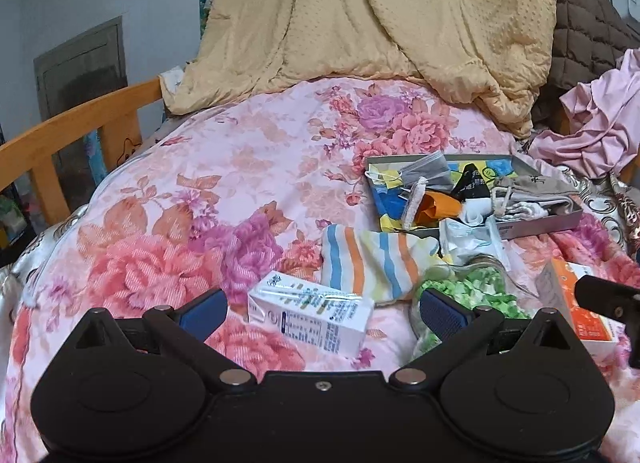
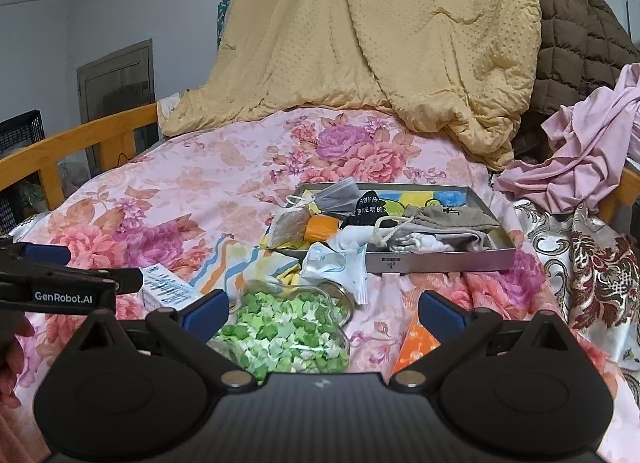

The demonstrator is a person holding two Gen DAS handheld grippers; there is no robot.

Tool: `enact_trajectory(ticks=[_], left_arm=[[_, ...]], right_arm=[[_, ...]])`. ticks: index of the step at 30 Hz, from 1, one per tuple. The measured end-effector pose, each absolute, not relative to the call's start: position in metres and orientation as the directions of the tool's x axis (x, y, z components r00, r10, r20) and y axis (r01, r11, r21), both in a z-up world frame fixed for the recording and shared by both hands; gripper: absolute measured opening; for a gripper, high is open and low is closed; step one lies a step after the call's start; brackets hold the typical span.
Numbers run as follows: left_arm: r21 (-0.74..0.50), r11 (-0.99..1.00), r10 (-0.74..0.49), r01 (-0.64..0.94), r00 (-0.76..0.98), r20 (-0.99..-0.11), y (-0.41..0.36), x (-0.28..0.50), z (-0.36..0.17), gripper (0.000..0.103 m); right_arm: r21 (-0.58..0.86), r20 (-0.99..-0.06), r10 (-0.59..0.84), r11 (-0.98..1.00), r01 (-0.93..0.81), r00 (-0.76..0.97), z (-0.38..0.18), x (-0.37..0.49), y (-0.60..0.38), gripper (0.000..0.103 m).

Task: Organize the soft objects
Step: 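Move both tools back toward the striped towel and tissue packet, then grasp the striped towel with the left tool while the right tool grasps the tissue packet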

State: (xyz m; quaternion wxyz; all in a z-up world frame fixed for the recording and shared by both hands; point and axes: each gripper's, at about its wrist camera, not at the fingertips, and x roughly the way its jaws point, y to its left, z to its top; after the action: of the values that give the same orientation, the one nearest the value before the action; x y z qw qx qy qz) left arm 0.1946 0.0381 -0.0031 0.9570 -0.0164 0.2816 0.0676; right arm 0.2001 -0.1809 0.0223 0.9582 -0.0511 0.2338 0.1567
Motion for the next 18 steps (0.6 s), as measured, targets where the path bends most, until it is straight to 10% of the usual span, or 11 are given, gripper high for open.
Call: enact_trajectory(ticks=[18], left_arm=[[-0.024, 1.0, -0.004, -0.011, 0.824, -0.567, 0.047, 0.267, -0.03, 0.102]], right_arm=[[-0.107, -0.49, 0.263, 0.928, -0.357, 0.831, -0.002, 0.258, -0.174, 0.103]])
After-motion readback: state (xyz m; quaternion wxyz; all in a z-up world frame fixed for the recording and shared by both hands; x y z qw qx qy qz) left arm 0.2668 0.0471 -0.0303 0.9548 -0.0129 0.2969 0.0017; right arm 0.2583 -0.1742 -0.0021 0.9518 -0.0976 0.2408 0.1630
